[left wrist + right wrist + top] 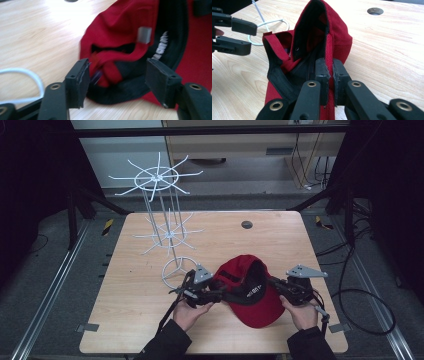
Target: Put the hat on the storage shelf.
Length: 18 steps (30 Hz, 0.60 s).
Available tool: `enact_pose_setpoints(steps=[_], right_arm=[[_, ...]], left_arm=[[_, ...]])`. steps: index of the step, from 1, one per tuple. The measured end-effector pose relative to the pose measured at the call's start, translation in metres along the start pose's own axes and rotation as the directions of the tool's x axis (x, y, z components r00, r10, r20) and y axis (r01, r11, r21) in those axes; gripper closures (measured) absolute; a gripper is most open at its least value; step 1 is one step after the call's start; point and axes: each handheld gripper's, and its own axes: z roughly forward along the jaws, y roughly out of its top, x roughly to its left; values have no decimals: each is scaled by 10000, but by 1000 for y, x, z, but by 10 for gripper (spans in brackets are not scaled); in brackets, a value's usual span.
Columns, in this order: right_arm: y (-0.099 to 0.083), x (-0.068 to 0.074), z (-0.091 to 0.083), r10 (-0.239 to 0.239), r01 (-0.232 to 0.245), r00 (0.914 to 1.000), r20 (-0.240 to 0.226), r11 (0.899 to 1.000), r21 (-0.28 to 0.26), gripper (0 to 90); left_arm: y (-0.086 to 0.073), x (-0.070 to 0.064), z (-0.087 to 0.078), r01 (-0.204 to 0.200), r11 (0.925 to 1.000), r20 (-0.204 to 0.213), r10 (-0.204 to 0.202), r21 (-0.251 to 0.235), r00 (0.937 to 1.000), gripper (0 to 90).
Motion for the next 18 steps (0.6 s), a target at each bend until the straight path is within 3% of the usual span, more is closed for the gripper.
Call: enact_pose_setpoints(steps=[5,12,16,18], right_arm=[[3,4,1,-5,5,9999,127,10000,15,856],[5,8,2,-169,169,9998,110,9999,29,855],[6,9,2,-237,237,9997,72,9997,0,856],[6,9,1,-255,255,9997,40,9997,-15,856]], left_arm=[[12,-14,15,-409,9992,-7,409,-52,9992,339],[27,-23,41,-312,9995,103,311,73,9995,344],[30,-28,53,-337,9990,197,331,310,9993,402],[30,-29,58,-336,9985,93,332,431,9994,480]])
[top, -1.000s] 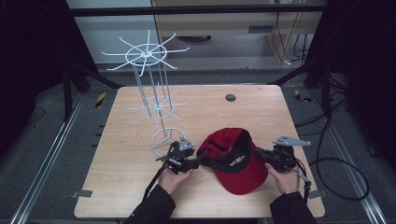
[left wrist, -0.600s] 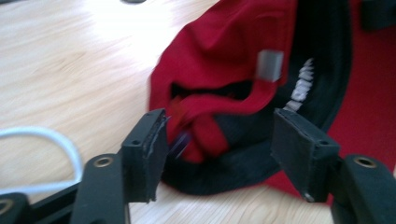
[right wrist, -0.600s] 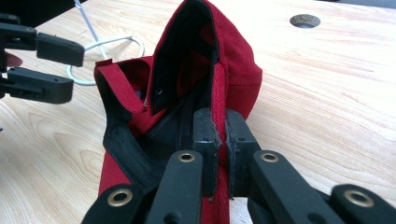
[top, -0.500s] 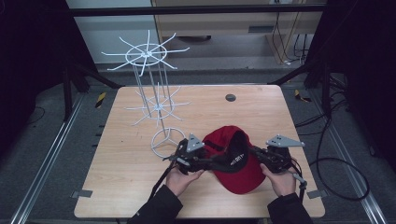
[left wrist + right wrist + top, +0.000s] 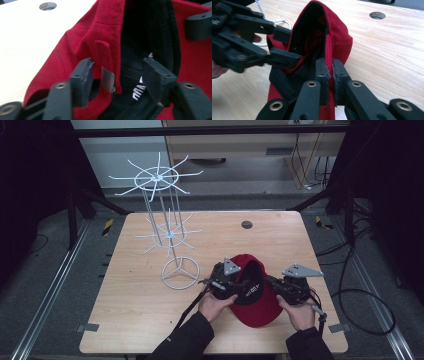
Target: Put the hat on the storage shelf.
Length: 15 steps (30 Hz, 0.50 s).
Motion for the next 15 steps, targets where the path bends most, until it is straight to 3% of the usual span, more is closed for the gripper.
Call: enact_pose_setpoints(steps=[4,7,15], right_arm=[[0,0,-1,-90,90,9999,-50,10000,15,855],[0,-1,-1,-92,92,9999,-73,9999,50,855],[-3,-5,-1,143,-141,9996,-248,9998,107,850]], left_arm=[[1,5,2,299,9994,25,-299,153,9995,707],[1,8,1,413,9990,40,-414,145,9991,806],[12,16,-19,438,9981,-69,-442,-444,9990,829]])
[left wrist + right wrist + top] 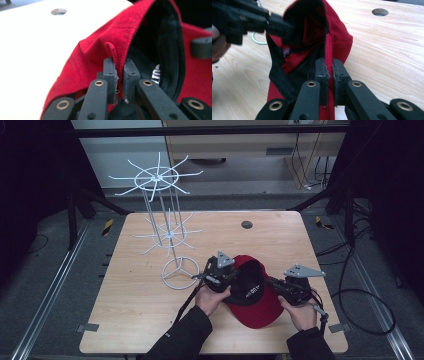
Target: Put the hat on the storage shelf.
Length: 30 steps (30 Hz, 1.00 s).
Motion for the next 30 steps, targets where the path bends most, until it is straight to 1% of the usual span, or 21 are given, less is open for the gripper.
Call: enact_pose_setpoints(steps=[1,3,6,10,12,15,16,18,21,23,24,25,26,27,28,29,30], right_arm=[[-1,0,0,31,-31,10000,-41,10000,5,846],[-2,-1,-1,74,-73,9999,-118,10000,66,827],[-4,-2,-3,137,-135,9997,-203,9998,123,801],[-8,-5,-3,218,-211,9994,-269,9994,260,759],[-10,-6,-2,184,-173,9994,-297,9992,353,728],[-13,-6,2,208,-189,9990,-401,9986,494,679],[-15,-7,3,181,-150,9985,-511,9981,593,656],[-18,-6,5,202,-152,9972,-725,9974,699,605],[-25,-6,5,221,-118,9940,-1073,9953,964,579],[-29,-5,4,259,-116,9920,-1236,9933,1149,595],[-30,-5,4,258,-99,9918,-1254,9920,1257,648],[-31,-5,5,217,-32,9909,-1327,9904,1383,728],[-31,-5,5,217,-32,9909,-1327,9904,1383,728],[-31,-5,5,197,3,9901,-1387,9898,1427,783],[-30,-5,5,227,-6,9880,-1529,9897,1431,814],[-27,-6,4,216,-17,9860,-1651,9928,1200,850],[-27,-6,4,216,-17,9860,-1651,9928,1200,850]], left_arm=[[4,1,-5,-47,9999,-83,46,-115,10000,830],[6,2,-8,-54,9998,-82,53,-172,10000,830],[9,1,-12,-121,9998,-124,119,-182,9999,830],[11,2,-14,-112,9997,-170,108,-219,9998,831],[14,4,-17,-181,9994,-281,173,-283,9995,831],[17,7,-20,-170,9993,-367,157,-337,9992,832],[17,7,-20,-170,9993,-367,157,-337,9992,833],[20,9,-25,-139,9987,-381,120,-499,9992,833],[24,10,-29,-173,9979,-412,147,-628,9990,833],[25,12,-31,-197,9975,-420,169,-678,9990,832],[25,12,-31,-197,9975,-420,169,-678,9990,833],[26,13,-34,-258,9971,-412,229,-714,9989,833],[26,13,-34,-258,9971,-412,229,-714,9989,833],[27,13,-35,-236,9968,-389,207,-760,9990,833],[27,13,-36,-286,9967,-405,256,-756,9989,832],[29,13,-38,-247,9961,-410,212,-851,9989,832],[29,13,-38,-247,9961,-410,212,-851,9989,832]])
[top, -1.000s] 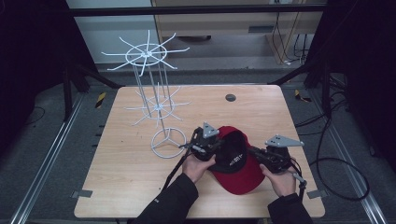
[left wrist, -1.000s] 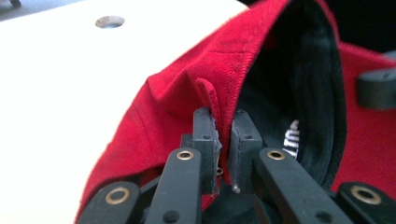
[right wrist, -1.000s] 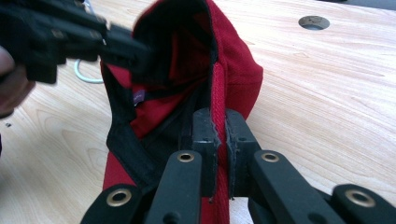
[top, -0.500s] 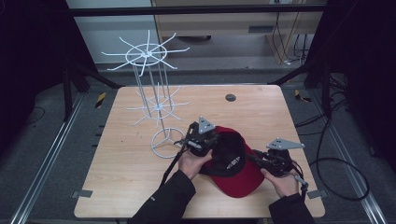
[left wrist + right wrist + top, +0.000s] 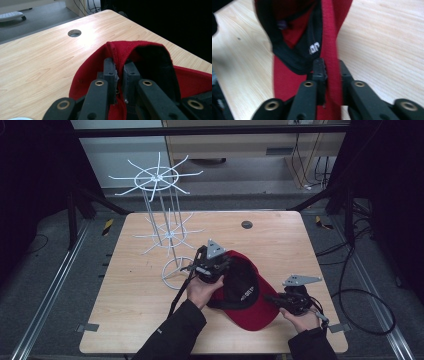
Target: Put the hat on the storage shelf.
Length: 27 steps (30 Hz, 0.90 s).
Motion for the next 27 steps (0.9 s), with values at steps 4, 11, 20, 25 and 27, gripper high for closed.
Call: enact_pose_setpoints(steps=[4,11,20,25,27], right_arm=[[15,4,-13,-949,1046,9786,1827,9935,-446,846],[21,8,-18,-2157,2443,9112,3510,9689,-388,827],[18,11,-19,-1840,2121,9372,2962,9751,-653,771],[16,12,-19,-1754,2021,9415,2876,9772,-655,751],[15,10,-18,-1685,1942,9427,2878,9789,-629,741]], left_arm=[[7,1,-7,12,9997,81,-10,-224,10000,832],[7,-2,-11,-213,9996,81,214,-171,9997,831],[-8,0,-21,-263,9996,236,261,87,9994,830],[-11,6,-30,-211,9998,206,210,50,9996,831],[-11,8,-32,-154,9999,201,155,-41,9997,831]])
